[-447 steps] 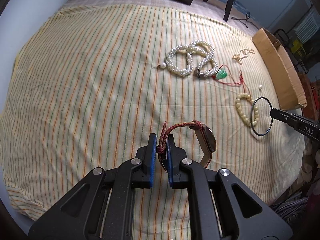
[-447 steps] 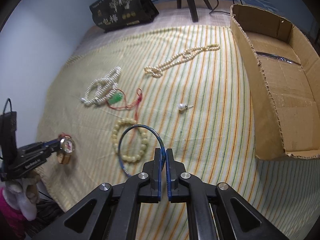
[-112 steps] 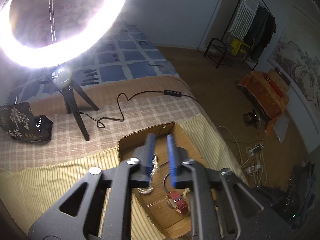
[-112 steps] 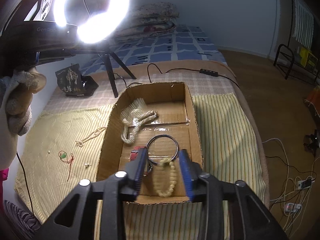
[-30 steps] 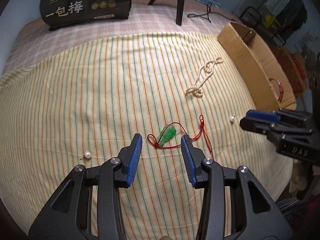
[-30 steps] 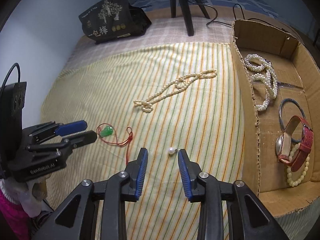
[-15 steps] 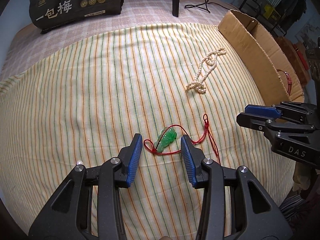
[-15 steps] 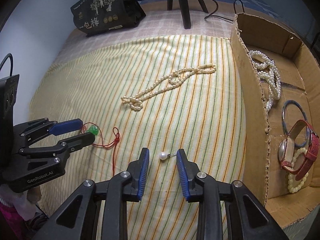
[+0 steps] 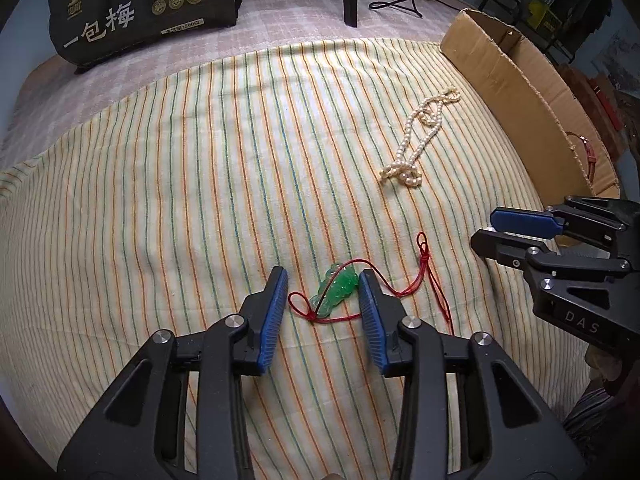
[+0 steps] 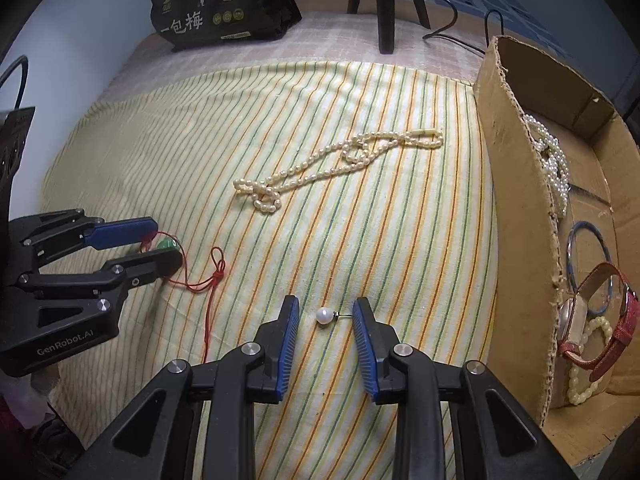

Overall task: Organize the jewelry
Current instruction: 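Close the left tool on the jade pendant while the right tool grips the pearl stud, then lift and carry the jade pendant and pearl stud over the box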

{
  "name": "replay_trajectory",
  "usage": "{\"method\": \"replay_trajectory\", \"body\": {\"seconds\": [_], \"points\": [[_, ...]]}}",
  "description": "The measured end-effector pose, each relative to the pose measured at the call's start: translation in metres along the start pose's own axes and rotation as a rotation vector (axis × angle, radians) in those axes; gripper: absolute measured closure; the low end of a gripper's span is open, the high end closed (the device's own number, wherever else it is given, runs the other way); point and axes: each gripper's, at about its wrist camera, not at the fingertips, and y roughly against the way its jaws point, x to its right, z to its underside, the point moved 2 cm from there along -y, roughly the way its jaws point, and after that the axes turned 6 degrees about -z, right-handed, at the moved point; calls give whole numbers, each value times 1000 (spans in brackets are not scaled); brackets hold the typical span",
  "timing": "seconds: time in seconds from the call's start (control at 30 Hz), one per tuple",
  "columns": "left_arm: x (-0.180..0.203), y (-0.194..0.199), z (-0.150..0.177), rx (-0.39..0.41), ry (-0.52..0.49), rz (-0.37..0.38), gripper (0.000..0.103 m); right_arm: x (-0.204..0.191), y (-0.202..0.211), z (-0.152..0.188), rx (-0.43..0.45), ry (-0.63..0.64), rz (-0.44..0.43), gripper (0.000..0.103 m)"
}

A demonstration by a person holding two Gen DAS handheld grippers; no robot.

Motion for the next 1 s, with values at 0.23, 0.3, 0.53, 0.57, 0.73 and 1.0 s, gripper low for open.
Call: {"method": "replay_trajectory", "body": {"seconds": [0.23, 0.3, 0.53, 0.57, 0.73, 1.0], "points": [[-3, -3, -3, 12, 10, -14, 88, 1, 3, 2, 14, 23, 20, 86], [-4, -1, -1, 15, 12, -13, 88, 1, 2, 1, 18, 19, 16, 86], [-9, 5, 2, 28, 29, -16, 89, 5, 8, 3, 33, 8, 0, 86], [-10, 6, 2, 32, 34, -15, 89, 6, 9, 4, 36, 7, -2, 86], [-20, 26, 1, 73, 76, 8, 89, 7, 21, 4, 60, 1, -21, 86], [-27, 73, -3, 170, 122, 55, 89, 0, 52, 4, 121, -4, -52, 86]]}}
